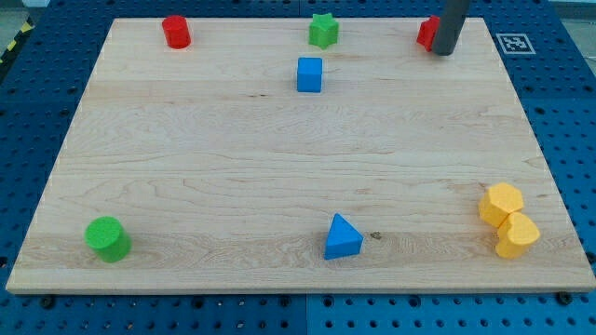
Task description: Move the red star to the top right
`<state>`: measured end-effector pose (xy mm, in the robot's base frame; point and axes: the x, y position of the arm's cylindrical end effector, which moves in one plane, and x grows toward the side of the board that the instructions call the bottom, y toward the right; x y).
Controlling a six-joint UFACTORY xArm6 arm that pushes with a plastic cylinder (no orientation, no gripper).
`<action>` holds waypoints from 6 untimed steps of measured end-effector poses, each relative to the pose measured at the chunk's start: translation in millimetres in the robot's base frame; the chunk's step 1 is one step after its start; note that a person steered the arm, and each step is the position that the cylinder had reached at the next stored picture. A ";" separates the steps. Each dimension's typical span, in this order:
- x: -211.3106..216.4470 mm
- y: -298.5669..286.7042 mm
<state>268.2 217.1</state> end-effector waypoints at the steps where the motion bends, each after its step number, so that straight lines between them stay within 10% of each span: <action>1: 0.0 -15.0; 3: -20.4 -77.6; 6: -33.2 -10.4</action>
